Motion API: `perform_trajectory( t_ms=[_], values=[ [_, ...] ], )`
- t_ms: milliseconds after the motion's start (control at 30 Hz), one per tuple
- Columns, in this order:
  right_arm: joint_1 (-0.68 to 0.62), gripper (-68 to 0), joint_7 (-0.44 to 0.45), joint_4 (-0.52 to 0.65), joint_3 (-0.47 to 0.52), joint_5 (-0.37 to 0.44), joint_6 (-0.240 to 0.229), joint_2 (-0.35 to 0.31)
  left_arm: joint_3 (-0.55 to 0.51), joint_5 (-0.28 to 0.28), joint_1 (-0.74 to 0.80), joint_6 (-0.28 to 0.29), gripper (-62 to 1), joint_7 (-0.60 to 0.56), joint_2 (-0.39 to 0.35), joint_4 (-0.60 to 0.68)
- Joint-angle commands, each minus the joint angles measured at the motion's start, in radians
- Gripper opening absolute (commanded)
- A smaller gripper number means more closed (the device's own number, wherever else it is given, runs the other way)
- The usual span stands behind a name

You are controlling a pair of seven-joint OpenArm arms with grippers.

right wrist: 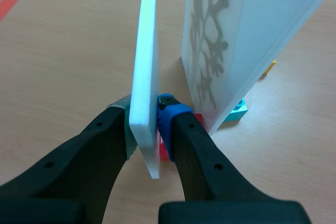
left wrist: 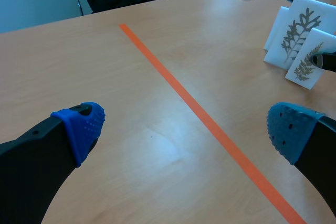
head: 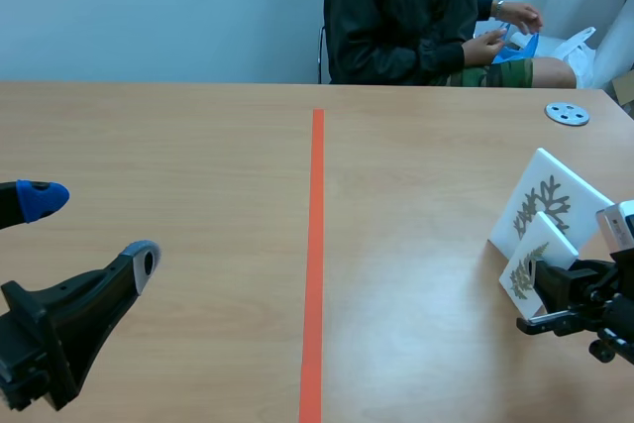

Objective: Sort the leaf by its shape. The table is split by an orange tape line. A compound leaf with several leaflets goes to the left side, a simple leaf with one blade goes to the right side. Return to the home posture when a red brick is placed on the table.

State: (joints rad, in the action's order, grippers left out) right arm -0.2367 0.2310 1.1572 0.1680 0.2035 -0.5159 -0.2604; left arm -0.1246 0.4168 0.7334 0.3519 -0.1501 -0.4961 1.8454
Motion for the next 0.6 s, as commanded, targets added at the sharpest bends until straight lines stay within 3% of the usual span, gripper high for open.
perform_trajectory(
  t_ms=[0, 333, 467, 567],
  values=[
    [0.006, -62.0, 0.018, 0.017, 0.001, 0.013, 0.0, -0.011, 0.005, 0.006, -0.005, 0.002, 1.4, -0.014, 0.002, 0.013],
    [0.006, -61.9, 0.018, 0.017, 0.001, 0.013, 0.0, -0.011, 0.005, 0.006, -0.005, 0.002, 1.4, -0.014, 0.002, 0.013],
    [0.006, -52.7, 0.018, 0.017, 0.001, 0.013, 0.0, -0.011, 0.005, 0.006, -0.005, 0.002, 1.4, -0.014, 0.002, 0.013],
    [0.006, -52.3, 0.019, 0.017, 0.001, 0.013, 0.0, -0.011, 0.005, 0.006, -0.005, 0.002, 1.4, -0.014, 0.002, 0.013]
  ],
)
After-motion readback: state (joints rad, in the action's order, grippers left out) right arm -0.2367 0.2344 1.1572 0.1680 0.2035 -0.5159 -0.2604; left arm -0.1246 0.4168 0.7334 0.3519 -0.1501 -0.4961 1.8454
